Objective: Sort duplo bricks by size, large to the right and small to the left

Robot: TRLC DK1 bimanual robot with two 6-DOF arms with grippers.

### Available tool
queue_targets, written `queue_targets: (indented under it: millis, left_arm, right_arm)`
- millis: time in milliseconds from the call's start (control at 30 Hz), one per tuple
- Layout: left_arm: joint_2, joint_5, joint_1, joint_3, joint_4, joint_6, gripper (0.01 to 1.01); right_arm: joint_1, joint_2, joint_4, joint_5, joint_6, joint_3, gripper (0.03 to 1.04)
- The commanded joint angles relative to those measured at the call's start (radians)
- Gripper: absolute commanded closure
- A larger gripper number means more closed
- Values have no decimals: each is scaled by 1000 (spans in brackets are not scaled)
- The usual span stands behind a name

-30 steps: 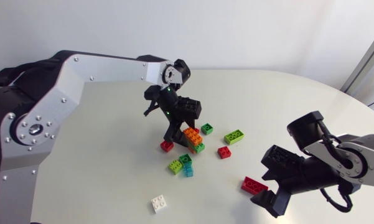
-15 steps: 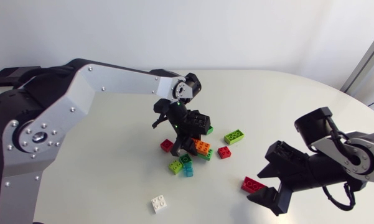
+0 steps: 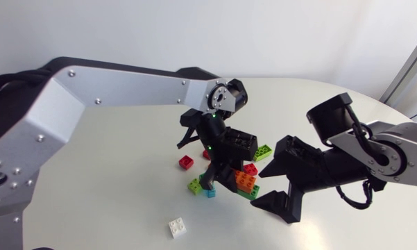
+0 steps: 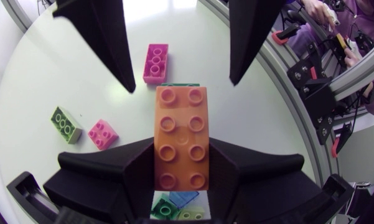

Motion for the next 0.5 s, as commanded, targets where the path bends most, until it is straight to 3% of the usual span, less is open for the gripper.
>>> queue_targets:
  millis: [0,167,233,300,333,433,467]
  left_arm:
    - [-32,18,-13,17,-25,-16,926]
    - [-67,43,-37,12,-40,-39,926]
    - [-72,47,-45,3,-44,-40,926]
    - [-78,53,-48,-5,-43,-46,926]
    - [-79,56,-48,-11,-43,-46,925]
    - [-89,61,-51,-28,-34,-49,921]
    - [-90,59,-48,-31,-29,-62,851]
  right_arm:
    - [17,21,19,-1,17,7,62]
    - [34,-2,49,-1,32,-18,79]
    - [48,-30,70,4,48,-39,269]
    - [71,-42,88,29,58,-59,707]
    - [77,-44,104,33,66,-72,843]
    - [97,-44,113,36,61,-112,874]
    - [97,-48,112,36,60,-119,882]
